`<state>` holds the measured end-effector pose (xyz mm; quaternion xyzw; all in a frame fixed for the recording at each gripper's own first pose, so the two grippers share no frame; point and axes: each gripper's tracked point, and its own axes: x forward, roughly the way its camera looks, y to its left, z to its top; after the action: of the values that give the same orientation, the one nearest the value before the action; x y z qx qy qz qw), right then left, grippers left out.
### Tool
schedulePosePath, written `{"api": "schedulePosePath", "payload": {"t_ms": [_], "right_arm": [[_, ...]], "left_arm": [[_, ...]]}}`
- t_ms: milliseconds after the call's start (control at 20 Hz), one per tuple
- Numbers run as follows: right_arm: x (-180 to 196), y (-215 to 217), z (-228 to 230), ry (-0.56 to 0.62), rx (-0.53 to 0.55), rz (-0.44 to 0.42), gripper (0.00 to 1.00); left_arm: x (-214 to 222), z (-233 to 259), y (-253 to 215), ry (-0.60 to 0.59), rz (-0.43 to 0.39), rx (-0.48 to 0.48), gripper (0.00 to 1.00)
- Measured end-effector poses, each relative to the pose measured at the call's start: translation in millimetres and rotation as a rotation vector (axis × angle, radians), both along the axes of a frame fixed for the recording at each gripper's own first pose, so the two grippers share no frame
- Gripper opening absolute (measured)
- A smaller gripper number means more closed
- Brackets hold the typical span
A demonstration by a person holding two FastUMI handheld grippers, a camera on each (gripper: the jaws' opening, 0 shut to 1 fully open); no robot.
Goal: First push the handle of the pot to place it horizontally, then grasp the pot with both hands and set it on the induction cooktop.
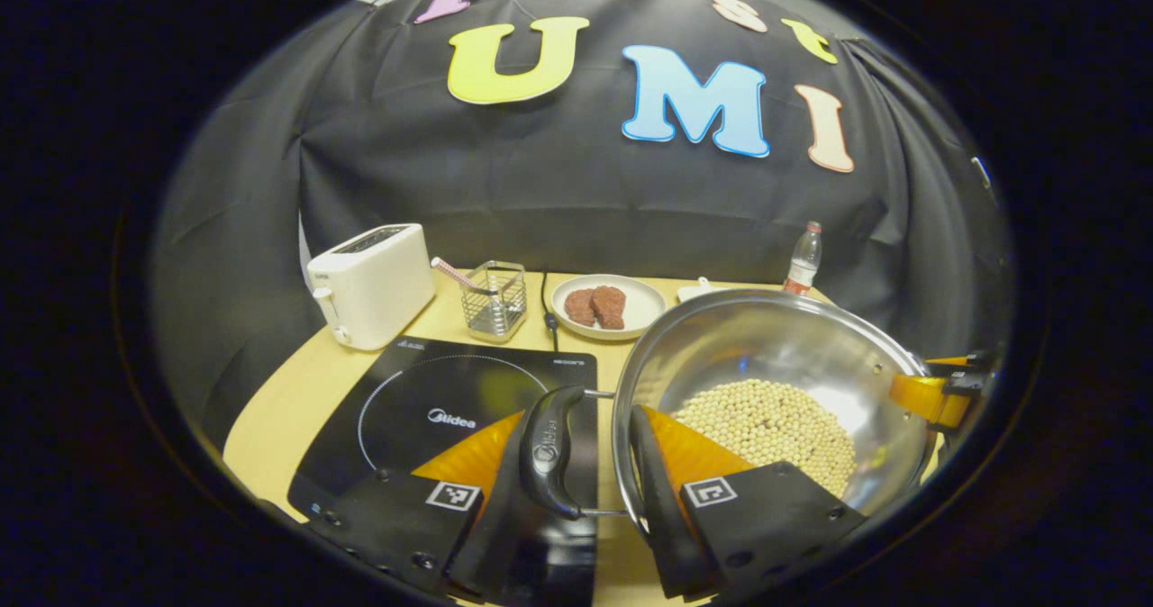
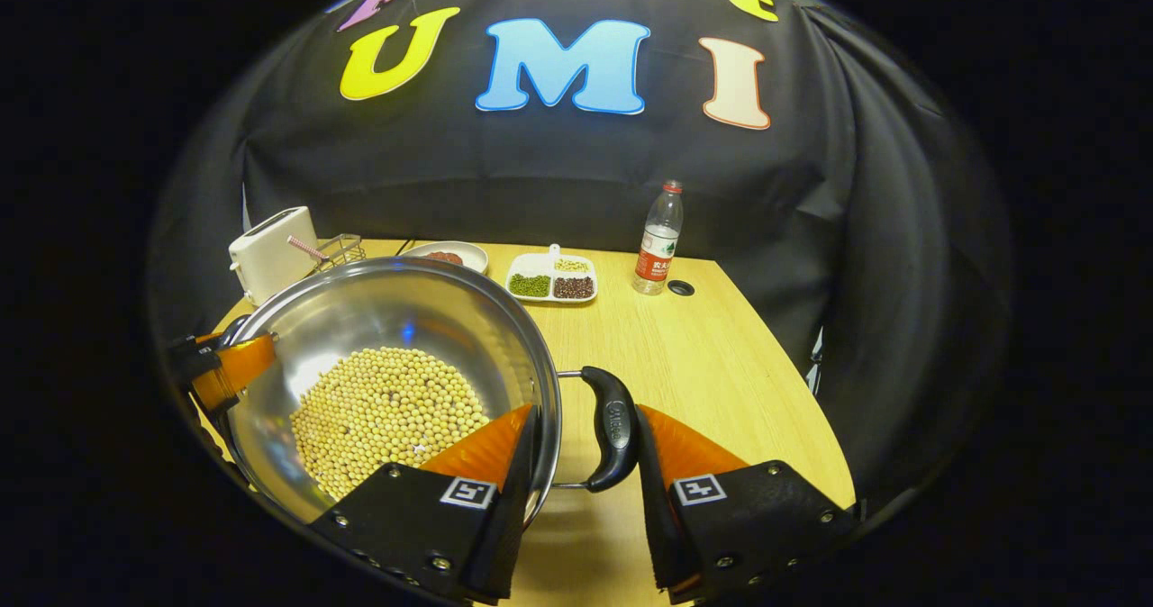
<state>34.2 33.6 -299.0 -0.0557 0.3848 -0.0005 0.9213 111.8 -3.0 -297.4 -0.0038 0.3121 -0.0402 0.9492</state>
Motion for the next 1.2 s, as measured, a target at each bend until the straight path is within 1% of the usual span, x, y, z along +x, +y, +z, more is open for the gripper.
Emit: {"api": "schedulePosePath", "payload": {"t_ms": [450, 500, 550, 600, 850, 900, 950, 1000, 1100, 1150, 1200], "right_arm": [[-9, 70, -2, 0.009, -0.009, -0.063, 0.57], [-9, 77, -3, 0.01, -0.011, -0.067, 0.57], [-8, 85, -4, 0.012, -0.013, -0.072, 0.57], [-8, 93, -5, 0.013, -0.014, -0.077, 0.57], [-4, 133, -13, 0.033, -0.016, -0.073, 0.57], [-2, 140, -15, 0.036, -0.017, -0.07, 0.57], [-1, 148, -17, 0.043, -0.018, -0.065, 0.57], [0, 155, -19, 0.049, -0.017, -0.062, 0.57], [5, 170, -24, 0.058, -0.016, -0.053, 0.57], [7, 177, -27, 0.061, -0.015, -0.047, 0.57], [10, 185, -30, 0.065, -0.012, -0.042, 0.57]], "left_arm": [[22, -8, 73, 0.007, -0.053, -0.006, 0.68], [23, -10, 81, 0.009, -0.056, -0.008, 0.64], [26, -12, 87, 0.011, -0.057, -0.01, 0.68], [29, -14, 95, 0.012, -0.06, -0.009, 0.64], [40, -23, 141, 0.024, -0.055, -0.004, 0.64], [43, -26, 149, 0.028, -0.053, -0.001, 0.68], [44, -30, 159, 0.033, -0.049, 0.002, 0.64], [46, -34, 167, 0.038, -0.045, 0.002, 0.68], [51, -39, 183, 0.049, -0.036, 0.004, 0.68], [52, -42, 191, 0.052, -0.03, 0.006, 0.64], [55, -43, 199, 0.053, -0.025, 0.01, 0.64]]}}
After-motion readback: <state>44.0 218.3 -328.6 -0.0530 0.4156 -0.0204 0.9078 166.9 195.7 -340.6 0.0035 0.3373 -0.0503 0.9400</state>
